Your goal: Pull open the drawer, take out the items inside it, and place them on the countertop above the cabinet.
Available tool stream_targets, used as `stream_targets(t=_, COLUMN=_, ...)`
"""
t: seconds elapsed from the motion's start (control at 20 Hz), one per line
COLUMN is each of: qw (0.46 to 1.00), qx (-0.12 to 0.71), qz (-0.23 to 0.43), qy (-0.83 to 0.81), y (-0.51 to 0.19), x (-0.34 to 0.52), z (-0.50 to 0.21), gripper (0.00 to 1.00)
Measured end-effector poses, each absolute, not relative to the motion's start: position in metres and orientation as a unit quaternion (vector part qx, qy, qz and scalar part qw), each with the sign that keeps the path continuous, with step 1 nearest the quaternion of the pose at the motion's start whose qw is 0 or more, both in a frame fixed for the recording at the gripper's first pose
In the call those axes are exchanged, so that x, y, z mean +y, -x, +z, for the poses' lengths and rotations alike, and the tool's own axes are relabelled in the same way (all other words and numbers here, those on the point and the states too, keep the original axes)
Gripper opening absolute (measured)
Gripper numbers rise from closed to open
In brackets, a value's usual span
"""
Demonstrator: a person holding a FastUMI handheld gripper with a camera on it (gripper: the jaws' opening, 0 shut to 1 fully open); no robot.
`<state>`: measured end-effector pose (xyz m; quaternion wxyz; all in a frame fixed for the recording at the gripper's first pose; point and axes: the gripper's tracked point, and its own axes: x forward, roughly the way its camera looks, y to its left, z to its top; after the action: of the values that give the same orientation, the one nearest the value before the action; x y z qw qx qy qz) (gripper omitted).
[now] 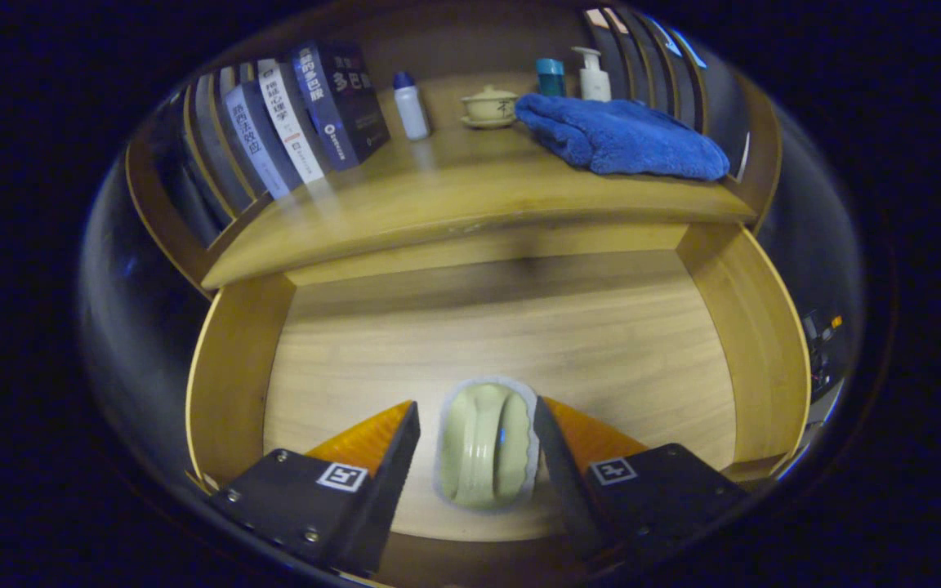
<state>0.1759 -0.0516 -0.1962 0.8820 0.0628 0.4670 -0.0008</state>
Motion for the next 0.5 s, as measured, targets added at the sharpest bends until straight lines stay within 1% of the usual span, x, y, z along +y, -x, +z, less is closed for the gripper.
stream_targets(t=0.15, qw=0.866, qx=0.498, qz=-0.002, qy=-0.058, y=-0.167, x=-0.051, z=-0.209, gripper=0.41)
stream_targets(t=0.25, qw=0.859, qx=0.508, qz=0.014, qy=-0.060, y=-0.164, x=-0.046, z=-0.212, gripper=0.19)
stream_targets(t=0.3, qw=0.866, qx=0.496, qz=0.029, qy=-0.058, y=-0.166, x=-0.044, z=-0.208, gripper=0.19)
stream_targets(t=0.4, qw=0.863, qx=0.496, qz=0.057, qy=-0.082, y=-0.159, x=-0.033, z=-0.207, gripper=0.14)
stream_targets(t=0.5, qw=0.869, qx=0.476, qz=0.075, qy=-0.111, y=-0.155, x=-0.022, z=-0.193, gripper=0.14)
